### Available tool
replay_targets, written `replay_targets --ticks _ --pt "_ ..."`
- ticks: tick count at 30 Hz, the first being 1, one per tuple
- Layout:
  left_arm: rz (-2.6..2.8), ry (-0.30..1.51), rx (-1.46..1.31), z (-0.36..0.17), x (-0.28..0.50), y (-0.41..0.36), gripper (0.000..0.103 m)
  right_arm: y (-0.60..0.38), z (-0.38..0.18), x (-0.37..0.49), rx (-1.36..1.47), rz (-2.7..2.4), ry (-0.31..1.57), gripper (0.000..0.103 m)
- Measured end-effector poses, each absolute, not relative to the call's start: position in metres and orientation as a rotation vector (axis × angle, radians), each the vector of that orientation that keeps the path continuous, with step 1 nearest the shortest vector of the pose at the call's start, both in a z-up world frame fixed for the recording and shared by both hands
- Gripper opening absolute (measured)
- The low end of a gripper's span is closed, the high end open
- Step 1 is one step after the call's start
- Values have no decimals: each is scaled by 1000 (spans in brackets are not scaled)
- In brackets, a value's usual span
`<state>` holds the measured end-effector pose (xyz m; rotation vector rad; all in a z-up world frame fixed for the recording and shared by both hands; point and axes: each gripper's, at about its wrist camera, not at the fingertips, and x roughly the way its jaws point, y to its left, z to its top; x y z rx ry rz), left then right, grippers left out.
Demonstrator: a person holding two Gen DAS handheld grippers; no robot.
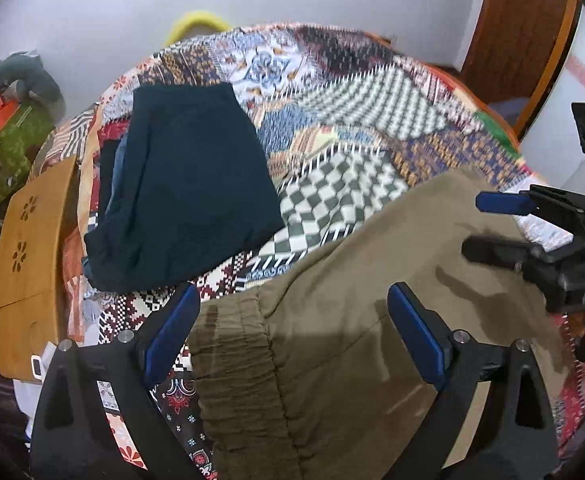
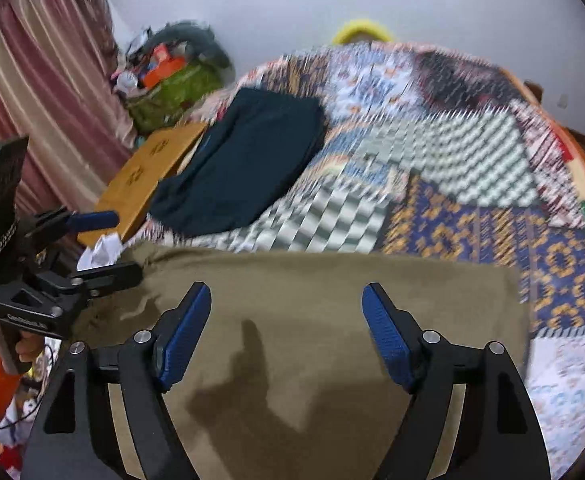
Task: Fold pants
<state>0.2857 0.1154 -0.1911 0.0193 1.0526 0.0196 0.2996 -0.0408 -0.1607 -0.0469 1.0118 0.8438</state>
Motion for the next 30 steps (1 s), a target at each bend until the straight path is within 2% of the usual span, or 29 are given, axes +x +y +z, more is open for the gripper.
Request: replay_targets --ticks 6,9,16,30 --pt "14 1128 15 -220 284 116 96 -29 -198 284 -115 860 1150 75" --pt "11 1125 57 -223 275 113 96 -39 -203 269 -139 855 1137 79" --pt "2 1109 78 -222 248 110 97 -67 -195 240 -171 799 1095 79" --pt "64 1042 50 -211 181 113 97 -135 -196 195 48 701 1112 82"
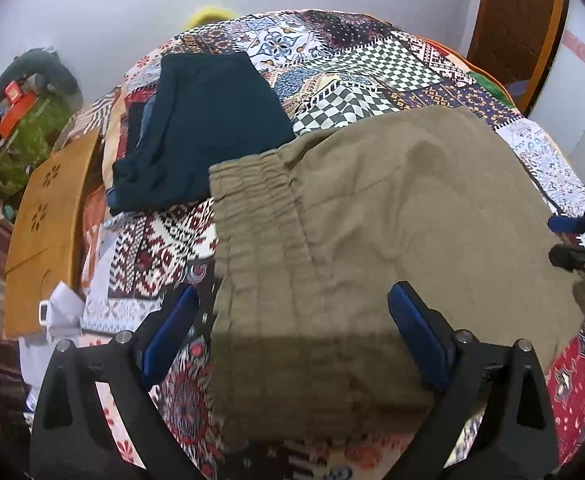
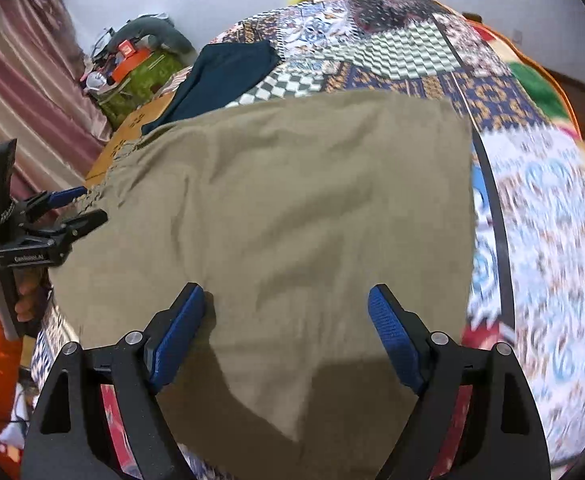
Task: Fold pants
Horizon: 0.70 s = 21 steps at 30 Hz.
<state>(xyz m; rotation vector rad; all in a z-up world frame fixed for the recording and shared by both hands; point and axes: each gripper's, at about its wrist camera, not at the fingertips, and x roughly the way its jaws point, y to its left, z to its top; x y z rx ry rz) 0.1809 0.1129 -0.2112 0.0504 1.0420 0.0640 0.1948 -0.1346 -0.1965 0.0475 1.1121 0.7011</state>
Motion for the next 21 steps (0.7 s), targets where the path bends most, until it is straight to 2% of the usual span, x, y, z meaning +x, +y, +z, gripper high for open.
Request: replay_targets --ticks 15,21 --pt "129 985 -2 -185 127 120 97 -167 -198 159 69 585 1079 82" --pt "124 957 -184 -167 114 140 97 -161 -169 159 90 594 991 82"
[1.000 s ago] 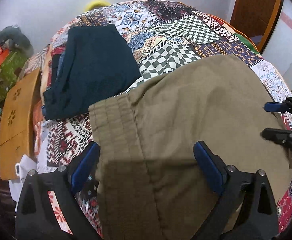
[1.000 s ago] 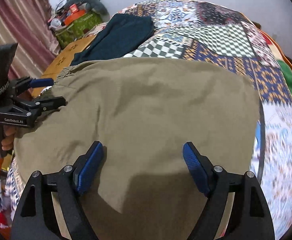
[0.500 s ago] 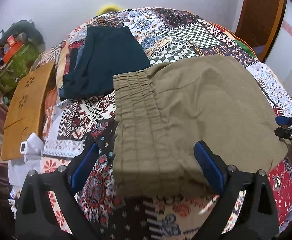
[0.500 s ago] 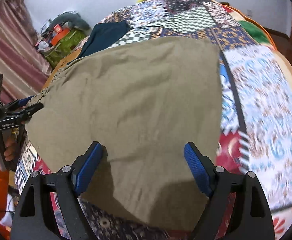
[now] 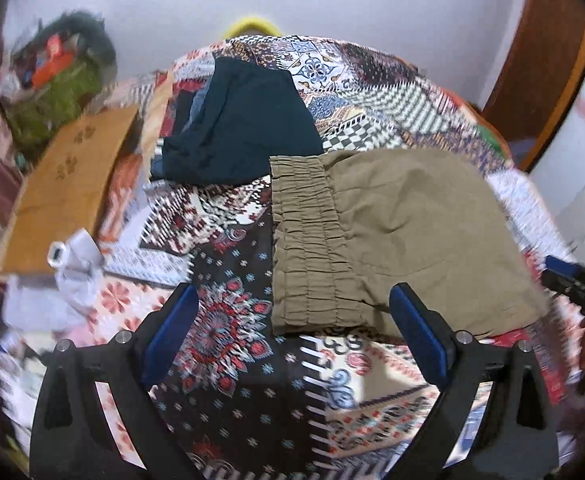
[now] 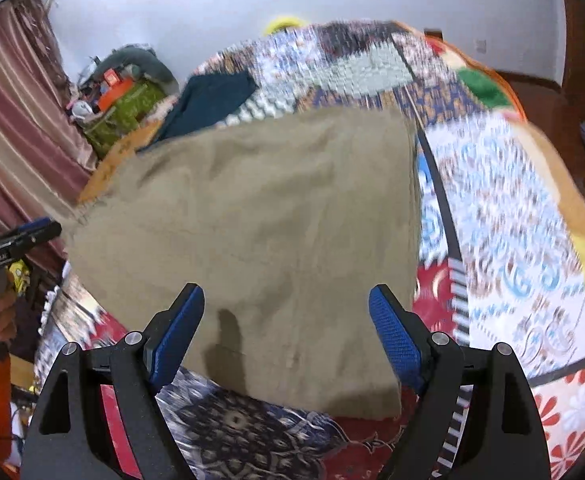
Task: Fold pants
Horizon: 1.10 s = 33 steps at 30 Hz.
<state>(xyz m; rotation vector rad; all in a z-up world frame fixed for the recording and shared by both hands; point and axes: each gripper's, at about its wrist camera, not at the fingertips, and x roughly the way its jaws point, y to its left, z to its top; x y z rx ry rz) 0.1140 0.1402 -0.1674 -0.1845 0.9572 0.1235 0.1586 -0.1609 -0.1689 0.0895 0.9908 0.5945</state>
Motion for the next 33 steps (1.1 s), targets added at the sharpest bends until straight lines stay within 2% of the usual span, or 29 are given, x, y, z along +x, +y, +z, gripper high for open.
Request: replay_targets --ticks 7,15,27,29,31,33 --pt "58 1006 -351 -185 102 143 97 -125 -139 161 50 655 879 82" --pt "-65 1076 -415 -210 102 123 97 -84 -169 158 -56 681 918 82" --pt "-206 1008 -666 -220 144 137 96 -83 -185 149 -65 703 955 84" --pt "-189 1004 -681 -221 151 141 92 -82 -185 149 -58 709 958 84" --pt "-163 1007 -681 -221 158 143 83 -82 -185 148 -54 713 961 84" --pt "-110 1017 -655 -222 163 146 58 -82 -185 147 -52 715 962 84"
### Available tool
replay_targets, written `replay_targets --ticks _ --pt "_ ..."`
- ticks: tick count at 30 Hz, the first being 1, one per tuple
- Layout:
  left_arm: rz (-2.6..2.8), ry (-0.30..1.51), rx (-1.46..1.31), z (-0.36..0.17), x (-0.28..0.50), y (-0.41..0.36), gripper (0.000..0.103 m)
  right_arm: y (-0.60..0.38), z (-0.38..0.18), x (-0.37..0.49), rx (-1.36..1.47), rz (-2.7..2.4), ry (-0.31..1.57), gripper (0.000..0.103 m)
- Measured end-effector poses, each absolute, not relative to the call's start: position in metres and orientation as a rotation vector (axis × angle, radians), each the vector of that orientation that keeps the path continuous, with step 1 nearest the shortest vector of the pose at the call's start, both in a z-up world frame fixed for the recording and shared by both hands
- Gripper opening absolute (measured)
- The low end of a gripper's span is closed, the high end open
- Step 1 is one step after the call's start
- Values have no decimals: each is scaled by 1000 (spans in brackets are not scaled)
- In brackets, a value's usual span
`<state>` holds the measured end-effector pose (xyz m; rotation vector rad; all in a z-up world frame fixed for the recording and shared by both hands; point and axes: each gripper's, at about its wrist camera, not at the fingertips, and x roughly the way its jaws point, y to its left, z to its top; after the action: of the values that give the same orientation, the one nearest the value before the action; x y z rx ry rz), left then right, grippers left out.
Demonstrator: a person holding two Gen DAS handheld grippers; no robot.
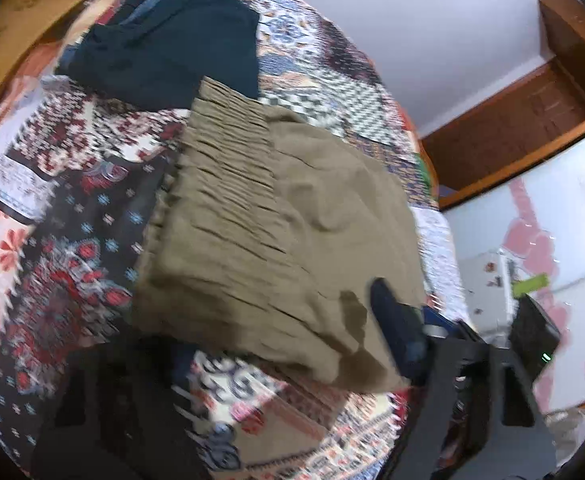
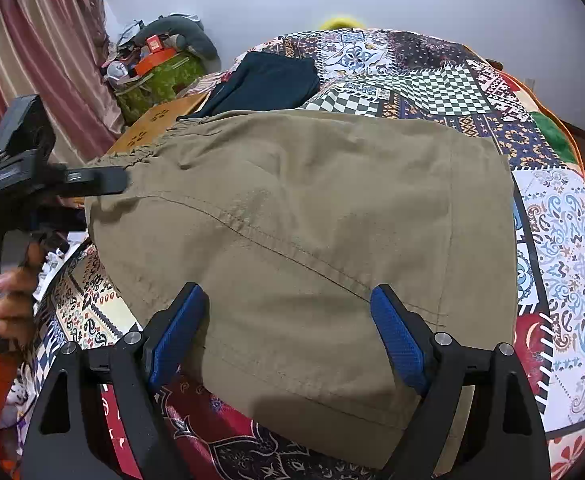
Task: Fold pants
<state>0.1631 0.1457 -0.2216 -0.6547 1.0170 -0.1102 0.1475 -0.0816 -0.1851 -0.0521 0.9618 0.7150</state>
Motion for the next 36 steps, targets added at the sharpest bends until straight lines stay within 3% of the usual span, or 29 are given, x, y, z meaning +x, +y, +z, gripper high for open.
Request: replay_targets --ticks 2,6,22,36 --pt "-59 1023 -617 -222 166 148 46 -82 -185 147 -50 714 962 84" --pt "-26 1003 -584 -217 158 149 39 -85 -182 147 -41 698 956 82" --pt "426 725 80 -133 108 124 35 -121 -178 136 0 626 973 82" --pt "85 668 34 -85 135 55 29 -126 -189 138 35 629 990 82"
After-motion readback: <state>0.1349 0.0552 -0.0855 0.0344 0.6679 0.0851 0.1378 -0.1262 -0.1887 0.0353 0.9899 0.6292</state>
